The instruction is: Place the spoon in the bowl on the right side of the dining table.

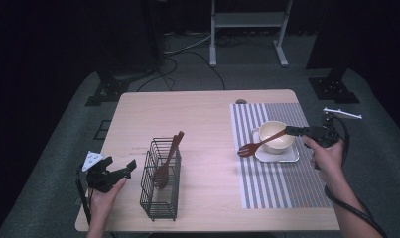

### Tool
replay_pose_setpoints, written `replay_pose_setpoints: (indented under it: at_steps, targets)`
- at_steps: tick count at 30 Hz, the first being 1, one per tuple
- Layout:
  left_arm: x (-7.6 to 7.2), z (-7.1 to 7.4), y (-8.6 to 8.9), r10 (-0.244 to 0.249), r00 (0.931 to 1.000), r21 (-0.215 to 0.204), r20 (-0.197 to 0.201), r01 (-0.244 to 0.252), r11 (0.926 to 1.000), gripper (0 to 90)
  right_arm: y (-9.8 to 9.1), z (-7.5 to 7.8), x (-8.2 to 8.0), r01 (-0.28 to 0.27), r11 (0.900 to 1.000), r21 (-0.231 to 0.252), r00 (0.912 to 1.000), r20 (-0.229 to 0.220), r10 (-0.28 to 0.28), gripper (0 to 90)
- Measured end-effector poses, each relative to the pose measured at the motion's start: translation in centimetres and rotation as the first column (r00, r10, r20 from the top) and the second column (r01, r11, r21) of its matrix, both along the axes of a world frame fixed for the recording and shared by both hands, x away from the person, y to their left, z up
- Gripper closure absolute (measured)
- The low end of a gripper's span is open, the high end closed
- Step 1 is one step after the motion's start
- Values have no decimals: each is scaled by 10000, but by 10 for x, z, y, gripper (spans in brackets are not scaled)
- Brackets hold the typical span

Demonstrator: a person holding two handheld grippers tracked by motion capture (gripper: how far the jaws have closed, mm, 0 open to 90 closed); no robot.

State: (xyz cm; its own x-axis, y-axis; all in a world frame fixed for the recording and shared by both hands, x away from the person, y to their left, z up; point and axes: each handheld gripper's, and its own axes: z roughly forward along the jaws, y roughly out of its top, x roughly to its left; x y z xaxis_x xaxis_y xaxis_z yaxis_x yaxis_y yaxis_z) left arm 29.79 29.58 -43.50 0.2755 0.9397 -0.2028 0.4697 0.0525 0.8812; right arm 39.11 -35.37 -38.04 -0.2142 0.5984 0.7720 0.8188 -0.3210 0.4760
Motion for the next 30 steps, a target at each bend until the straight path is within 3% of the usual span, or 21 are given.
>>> replay_pose_setpoints:
  at_steps: [30]
  targets:
    - [0, 0, 0, 15, 10000, 0, -17, -15, 10000, 3, -36, 4, -4, 1060, 9943, 132, 9943, 75, -1061, 836]
